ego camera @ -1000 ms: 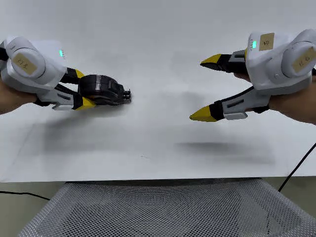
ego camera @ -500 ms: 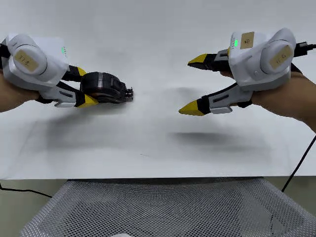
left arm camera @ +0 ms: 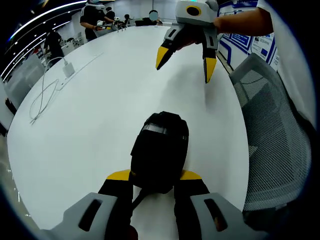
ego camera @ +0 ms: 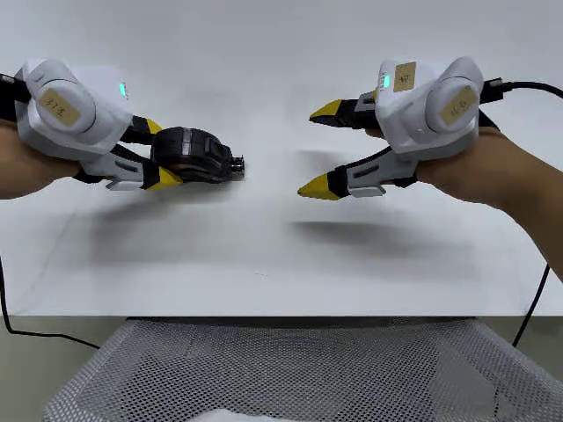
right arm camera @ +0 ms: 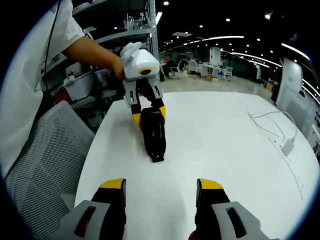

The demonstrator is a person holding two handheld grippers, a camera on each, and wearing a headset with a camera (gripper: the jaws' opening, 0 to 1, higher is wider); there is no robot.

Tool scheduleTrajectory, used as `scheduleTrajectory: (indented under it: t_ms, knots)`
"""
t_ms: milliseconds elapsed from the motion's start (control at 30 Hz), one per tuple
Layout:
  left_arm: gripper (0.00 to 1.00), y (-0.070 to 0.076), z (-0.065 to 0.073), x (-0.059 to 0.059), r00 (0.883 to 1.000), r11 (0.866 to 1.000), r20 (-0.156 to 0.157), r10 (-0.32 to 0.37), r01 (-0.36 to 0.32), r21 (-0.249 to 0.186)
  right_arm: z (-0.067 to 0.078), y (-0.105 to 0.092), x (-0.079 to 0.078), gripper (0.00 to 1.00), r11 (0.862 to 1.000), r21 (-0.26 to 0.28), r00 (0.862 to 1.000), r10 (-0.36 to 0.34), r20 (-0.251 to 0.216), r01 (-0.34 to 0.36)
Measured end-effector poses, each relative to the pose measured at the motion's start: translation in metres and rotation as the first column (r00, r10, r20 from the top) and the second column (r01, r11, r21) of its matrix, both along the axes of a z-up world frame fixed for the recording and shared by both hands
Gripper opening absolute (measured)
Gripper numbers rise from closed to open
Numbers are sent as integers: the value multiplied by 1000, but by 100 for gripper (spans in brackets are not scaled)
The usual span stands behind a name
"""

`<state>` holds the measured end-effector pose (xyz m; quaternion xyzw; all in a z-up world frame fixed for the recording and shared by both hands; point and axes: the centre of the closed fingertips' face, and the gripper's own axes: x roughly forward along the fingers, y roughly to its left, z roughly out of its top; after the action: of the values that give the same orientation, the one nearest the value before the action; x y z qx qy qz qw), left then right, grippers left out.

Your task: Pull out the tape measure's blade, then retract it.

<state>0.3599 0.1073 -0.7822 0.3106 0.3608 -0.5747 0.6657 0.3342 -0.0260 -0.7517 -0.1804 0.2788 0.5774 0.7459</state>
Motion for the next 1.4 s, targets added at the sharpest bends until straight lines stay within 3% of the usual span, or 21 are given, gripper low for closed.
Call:
scheduleTrajectory:
  t_ms: [733,1400]
  knots:
    - [27,1,-1,2,1000,1000,7,5,-5,-3,-18,33,5,44,999,49,1000,18,-8,-18]
    - [27,0,-2,2,1000,1000,7,12,-12,-3,-37,58,11,30,997,51,999,54,2,-54]
